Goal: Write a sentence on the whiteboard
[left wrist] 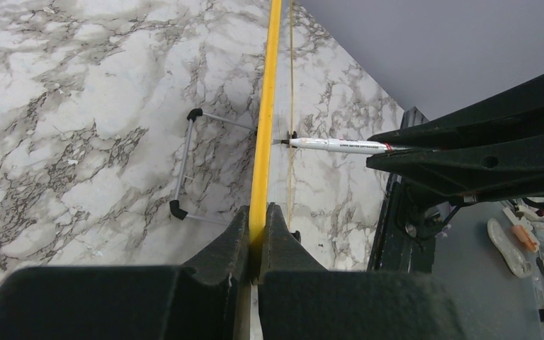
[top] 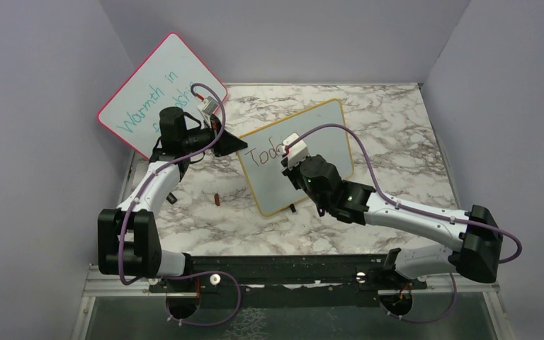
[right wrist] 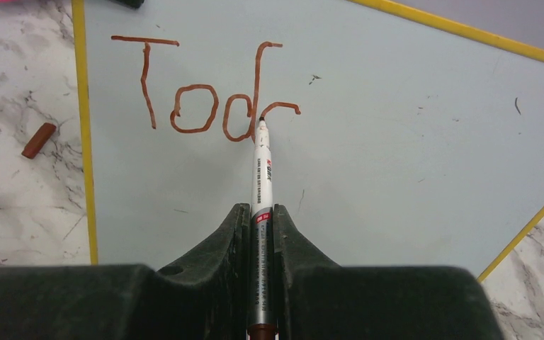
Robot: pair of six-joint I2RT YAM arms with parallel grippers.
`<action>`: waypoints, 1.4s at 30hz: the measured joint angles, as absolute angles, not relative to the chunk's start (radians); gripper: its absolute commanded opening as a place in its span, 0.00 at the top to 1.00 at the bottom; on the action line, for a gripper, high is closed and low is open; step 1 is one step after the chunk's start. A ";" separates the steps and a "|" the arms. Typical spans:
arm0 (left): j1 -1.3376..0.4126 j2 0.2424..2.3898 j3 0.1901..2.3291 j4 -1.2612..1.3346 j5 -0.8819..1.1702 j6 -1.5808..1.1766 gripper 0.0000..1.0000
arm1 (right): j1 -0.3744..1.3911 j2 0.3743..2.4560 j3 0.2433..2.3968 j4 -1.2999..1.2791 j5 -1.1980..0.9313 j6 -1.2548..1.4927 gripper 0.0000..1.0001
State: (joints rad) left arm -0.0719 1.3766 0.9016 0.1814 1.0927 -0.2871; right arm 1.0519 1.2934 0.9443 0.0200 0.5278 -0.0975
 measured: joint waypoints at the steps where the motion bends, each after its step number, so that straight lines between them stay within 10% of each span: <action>1: -0.072 1.377 0.902 0.181 1.093 -0.287 1.00 | 1.052 1.292 0.944 0.013 0.525 -0.096 0.99; 42: -0.072 1.377 0.902 0.181 1.093 -0.287 1.00 | 1.038 1.285 0.929 0.056 0.590 -0.126 1.00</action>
State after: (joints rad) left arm -0.0719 1.3769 0.9024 0.1806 1.0931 -0.2867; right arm 1.0382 1.2850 0.9295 0.0559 0.5903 -0.1261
